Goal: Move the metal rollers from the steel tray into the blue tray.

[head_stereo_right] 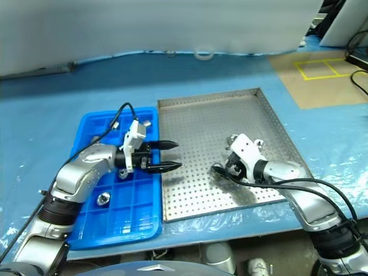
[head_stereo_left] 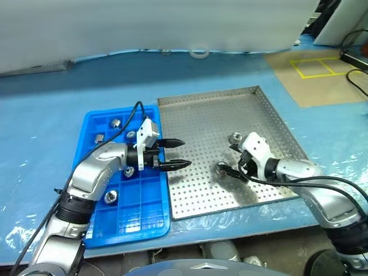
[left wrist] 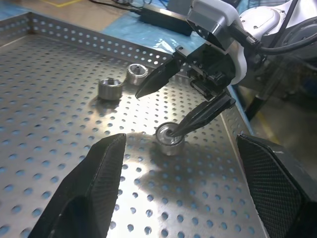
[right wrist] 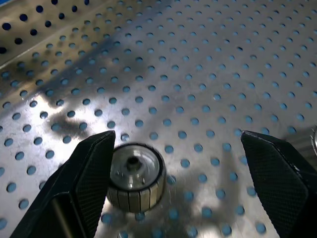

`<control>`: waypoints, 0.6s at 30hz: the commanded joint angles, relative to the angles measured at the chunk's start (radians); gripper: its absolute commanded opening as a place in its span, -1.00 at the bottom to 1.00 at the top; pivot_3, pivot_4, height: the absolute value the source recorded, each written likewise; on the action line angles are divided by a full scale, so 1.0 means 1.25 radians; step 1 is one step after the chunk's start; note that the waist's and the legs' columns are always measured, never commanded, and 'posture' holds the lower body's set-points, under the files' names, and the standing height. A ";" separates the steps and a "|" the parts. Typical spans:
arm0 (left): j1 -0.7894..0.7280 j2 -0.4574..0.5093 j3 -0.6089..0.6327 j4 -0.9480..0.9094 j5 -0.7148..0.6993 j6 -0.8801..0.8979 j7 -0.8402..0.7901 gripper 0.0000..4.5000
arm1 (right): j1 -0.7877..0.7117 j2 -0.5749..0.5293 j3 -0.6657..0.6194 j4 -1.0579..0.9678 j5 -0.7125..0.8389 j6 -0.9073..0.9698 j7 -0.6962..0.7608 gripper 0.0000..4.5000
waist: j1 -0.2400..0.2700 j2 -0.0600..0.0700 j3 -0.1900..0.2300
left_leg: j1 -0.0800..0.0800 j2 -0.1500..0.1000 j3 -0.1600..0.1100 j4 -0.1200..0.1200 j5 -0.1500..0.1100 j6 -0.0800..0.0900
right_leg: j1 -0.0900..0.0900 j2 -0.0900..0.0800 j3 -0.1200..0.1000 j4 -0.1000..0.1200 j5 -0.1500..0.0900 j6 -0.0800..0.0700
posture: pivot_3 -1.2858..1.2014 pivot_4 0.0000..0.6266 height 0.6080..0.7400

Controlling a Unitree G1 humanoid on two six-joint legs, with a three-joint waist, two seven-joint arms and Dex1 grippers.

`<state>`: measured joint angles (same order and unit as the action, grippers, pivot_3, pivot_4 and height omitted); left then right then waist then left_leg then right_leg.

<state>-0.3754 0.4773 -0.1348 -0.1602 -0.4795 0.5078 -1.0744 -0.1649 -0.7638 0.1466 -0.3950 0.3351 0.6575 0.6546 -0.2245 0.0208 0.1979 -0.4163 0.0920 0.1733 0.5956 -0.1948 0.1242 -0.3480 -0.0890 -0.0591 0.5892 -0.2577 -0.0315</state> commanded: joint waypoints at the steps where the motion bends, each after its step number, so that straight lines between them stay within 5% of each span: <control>1: 0.007 0.006 0.024 -0.034 -0.003 -0.017 0.022 0.68 | 0.001 0.006 0.010 0.048 -0.031 -0.048 0.026 0.90 | 0.024 0.000 0.000 | 0.000 0.000 0.000 0.000 0.001 -0.001 | 0.000 0.000 0.000 0.001 0.000 0.000 | -0.24 -0.52 1.00; 16: -0.011 0.018 0.009 -0.051 0.002 0.001 0.062 0.68 | 0.037 0.013 -0.003 0.099 -0.072 -0.102 0.088 0.90 | 0.131 0.000 0.000 | 0.003 0.001 0.003 0.001 0.004 -0.009 | -0.005 0.000 0.004 0.013 0.000 -0.001 | -0.22 -0.52 1.00; 18: -0.019 0.014 0.005 -0.054 0.003 0.007 0.070 0.69 | 0.049 0.014 -0.007 0.089 -0.069 -0.103 0.093 0.71 | 0.132 0.000 0.000 | 0.004 0.002 0.003 0.001 0.004 -0.009 | -0.004 0.000 0.004 0.014 0.000 -0.001 | -0.22 -0.52 1.00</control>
<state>-0.3777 0.4975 -0.1247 -0.1806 -0.4771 0.5140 -0.9955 -0.1200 -0.7375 0.1540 -0.2569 0.2460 0.5332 0.7589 -0.0591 0.0208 0.1978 -0.4110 0.0939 0.1774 0.5963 -0.1897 0.1126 -0.3531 -0.0887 -0.0537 0.6063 -0.2578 -0.0322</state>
